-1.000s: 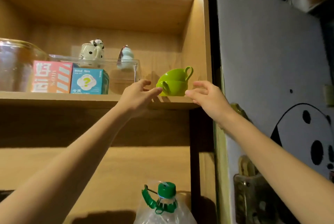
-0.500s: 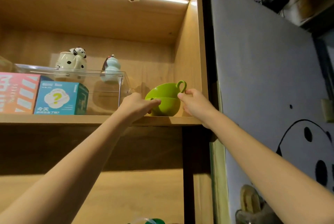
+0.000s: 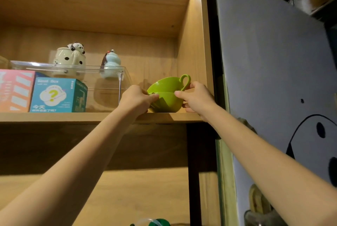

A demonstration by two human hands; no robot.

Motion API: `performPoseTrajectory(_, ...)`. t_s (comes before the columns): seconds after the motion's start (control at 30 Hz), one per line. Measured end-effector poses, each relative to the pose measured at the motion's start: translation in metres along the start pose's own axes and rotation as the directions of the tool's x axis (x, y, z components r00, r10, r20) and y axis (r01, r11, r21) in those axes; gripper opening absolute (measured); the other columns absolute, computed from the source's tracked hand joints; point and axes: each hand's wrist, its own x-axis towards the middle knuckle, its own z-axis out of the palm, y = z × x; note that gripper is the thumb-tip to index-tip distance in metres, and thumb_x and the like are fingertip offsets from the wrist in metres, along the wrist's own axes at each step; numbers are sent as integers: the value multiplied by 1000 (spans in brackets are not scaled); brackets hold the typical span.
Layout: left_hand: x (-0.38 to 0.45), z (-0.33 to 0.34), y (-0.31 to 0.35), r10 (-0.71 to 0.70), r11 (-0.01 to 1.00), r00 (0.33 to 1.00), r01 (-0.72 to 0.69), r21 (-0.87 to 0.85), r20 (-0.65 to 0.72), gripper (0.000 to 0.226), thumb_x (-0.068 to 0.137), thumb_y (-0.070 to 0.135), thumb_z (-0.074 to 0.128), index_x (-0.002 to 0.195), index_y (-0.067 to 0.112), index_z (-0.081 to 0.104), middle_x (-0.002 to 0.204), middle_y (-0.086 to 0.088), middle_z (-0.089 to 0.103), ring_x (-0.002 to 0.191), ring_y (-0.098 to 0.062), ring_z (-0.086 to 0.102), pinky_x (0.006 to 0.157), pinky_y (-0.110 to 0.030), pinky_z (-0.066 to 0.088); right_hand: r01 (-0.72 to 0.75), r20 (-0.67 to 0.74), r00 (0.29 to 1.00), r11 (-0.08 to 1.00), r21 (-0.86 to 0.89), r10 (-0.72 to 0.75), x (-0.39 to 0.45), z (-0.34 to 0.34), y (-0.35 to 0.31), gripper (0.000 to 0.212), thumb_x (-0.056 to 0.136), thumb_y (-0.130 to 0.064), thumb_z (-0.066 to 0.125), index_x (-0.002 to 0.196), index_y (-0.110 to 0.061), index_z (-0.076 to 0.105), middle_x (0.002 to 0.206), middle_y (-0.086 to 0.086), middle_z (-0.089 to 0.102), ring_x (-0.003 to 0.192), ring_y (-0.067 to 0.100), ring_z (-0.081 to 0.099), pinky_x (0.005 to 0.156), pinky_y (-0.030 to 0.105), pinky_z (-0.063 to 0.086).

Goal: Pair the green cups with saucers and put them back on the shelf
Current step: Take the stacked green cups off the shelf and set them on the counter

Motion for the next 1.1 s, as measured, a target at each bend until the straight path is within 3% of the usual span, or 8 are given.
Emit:
performPoseTrajectory(0.2, -6, -6, 4, -12, 997, 1000, 12, -81, 3, 38, 83, 34, 62, 98, 0, 68, 85, -18, 67, 77, -29, 63, 63, -30, 44, 9, -28, 1000, 1000, 21, -8, -10, -3, -8, 43, 85, -27, 62, 122, -9, 48, 125, 15, 55, 110, 33, 57, 93, 47, 51)
performPoseTrajectory(0.3, -11, -14, 9, -16, 995, 1000, 17, -100, 10, 36, 82, 34, 62, 96, 1, 68, 83, -17, 65, 76, -27, 62, 69, -34, 48, 6, -15, 1000, 1000, 28, -5, -17, -8, -17, 43, 86, -28, 60, 123, -9, 48, 123, 15, 57, 108, 33, 58, 94, 48, 50)
performPoseTrajectory(0.57, -49, -34, 31, -20, 979, 999, 28, -202, 43, 33, 84, 30, 61, 98, 2, 67, 81, -12, 63, 75, -22, 58, 61, -27, 46, 31, 15, 999, 998, 58, -32, -50, -31, -41, 46, 88, -27, 59, 128, -8, 46, 126, 16, 55, 111, 34, 57, 97, 48, 48)
performPoseTrajectory(0.77, -86, -44, 48, -2, 970, 999, 11, -244, 38, 38, 84, 29, 60, 107, -1, 64, 91, -17, 63, 81, -25, 58, 69, -30, 50, 54, -9, 999, 994, 97, -54, -84, -48, -56, 48, 88, -25, 58, 131, -9, 44, 120, 10, 52, 113, 34, 55, 97, 48, 48)
performPoseTrajectory(0.93, -121, -54, 55, 42, 958, 999, -38, -285, 6, 34, 84, 27, 61, 101, -2, 66, 93, -18, 65, 82, -25, 58, 74, -36, 51, 84, -22, 996, 990, 116, -82, -115, -58, -62, 49, 89, -25, 57, 133, -11, 42, 109, 3, 47, 115, 31, 54, 99, 47, 47)
performPoseTrajectory(1.1, -163, -61, 51, 63, 943, 998, -56, -328, 11, 34, 83, 26, 62, 102, -2, 68, 104, -26, 68, 78, -23, 60, 64, -25, 52, 82, -28, 996, 988, 134, -79, -157, -61, -61, 53, 87, -27, 59, 136, -14, 40, 129, 11, 54, 115, 30, 55, 98, 46, 48)
